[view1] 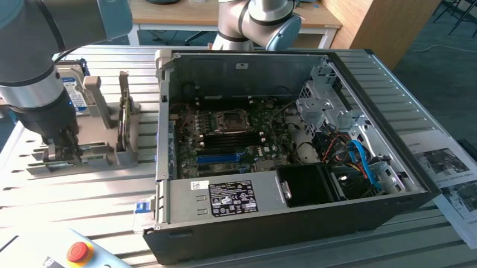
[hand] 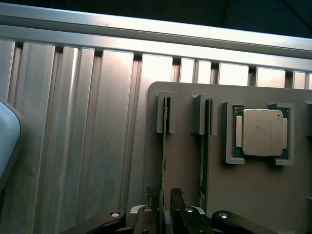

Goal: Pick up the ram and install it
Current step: 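Pick up the ram and move it above insertion slot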

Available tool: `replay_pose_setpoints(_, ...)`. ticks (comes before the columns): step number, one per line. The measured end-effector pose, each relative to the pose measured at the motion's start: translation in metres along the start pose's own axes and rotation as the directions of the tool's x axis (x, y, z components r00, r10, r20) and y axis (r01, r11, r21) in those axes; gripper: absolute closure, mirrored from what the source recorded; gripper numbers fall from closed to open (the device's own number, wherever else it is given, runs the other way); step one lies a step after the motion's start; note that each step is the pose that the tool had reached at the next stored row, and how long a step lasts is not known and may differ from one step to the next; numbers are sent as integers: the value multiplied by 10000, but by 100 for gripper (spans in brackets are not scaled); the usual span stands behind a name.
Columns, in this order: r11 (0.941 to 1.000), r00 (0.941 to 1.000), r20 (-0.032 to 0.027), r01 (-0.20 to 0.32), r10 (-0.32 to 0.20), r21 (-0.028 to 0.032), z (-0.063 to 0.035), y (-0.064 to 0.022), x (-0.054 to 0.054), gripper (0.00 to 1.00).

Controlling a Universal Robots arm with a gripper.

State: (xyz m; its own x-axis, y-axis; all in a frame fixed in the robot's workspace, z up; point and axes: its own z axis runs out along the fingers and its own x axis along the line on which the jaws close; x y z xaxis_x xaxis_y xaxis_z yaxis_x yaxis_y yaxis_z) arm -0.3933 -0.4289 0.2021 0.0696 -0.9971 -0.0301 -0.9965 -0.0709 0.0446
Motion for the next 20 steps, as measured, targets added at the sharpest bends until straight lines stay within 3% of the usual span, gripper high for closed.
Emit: replay_pose_setpoints(20,10000,10000,0,0,0,0,6,-30,16,76)
